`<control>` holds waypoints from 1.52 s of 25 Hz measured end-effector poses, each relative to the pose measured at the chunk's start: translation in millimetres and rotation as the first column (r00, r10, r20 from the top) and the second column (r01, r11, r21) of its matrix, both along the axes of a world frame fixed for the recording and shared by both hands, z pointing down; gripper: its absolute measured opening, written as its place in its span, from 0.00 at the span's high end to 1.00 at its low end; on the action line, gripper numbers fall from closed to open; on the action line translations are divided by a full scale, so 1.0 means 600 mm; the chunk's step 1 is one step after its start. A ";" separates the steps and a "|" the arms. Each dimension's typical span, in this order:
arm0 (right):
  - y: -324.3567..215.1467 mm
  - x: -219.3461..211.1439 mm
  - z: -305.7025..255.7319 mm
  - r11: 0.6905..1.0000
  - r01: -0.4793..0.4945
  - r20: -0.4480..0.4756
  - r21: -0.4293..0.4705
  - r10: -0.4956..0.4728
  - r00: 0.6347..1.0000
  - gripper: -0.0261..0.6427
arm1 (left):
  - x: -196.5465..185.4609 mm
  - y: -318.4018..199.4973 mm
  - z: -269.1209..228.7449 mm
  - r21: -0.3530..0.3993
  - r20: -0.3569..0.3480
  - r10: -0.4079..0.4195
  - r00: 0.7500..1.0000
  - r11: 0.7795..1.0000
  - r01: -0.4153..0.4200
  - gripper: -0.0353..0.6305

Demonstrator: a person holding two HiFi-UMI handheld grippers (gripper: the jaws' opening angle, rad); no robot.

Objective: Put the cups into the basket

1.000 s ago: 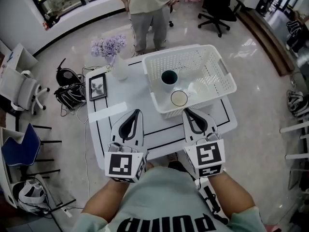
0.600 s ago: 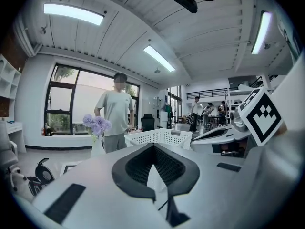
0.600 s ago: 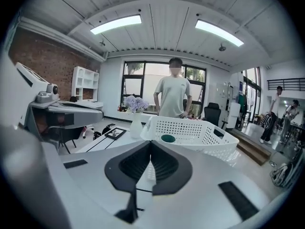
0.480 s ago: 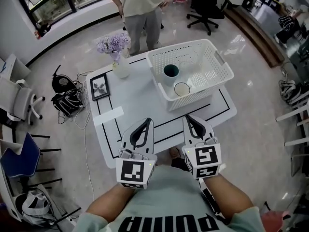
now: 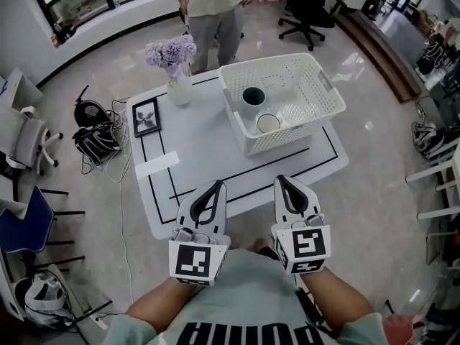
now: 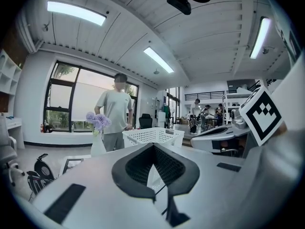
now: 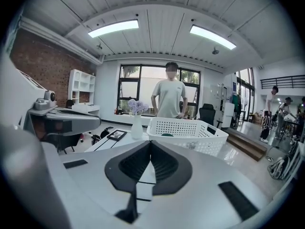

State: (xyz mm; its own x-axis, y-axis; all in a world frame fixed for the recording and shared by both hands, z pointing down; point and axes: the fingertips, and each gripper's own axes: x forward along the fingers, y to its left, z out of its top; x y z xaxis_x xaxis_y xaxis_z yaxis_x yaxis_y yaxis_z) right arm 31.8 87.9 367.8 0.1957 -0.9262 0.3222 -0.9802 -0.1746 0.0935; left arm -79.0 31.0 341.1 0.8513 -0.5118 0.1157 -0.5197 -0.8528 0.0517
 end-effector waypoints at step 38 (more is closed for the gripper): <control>0.162 0.057 0.005 0.995 0.027 0.079 0.094 -0.035 0.996 0.94 | 0.075 0.158 0.029 0.037 0.098 -0.059 0.993 0.998 0.055 0.94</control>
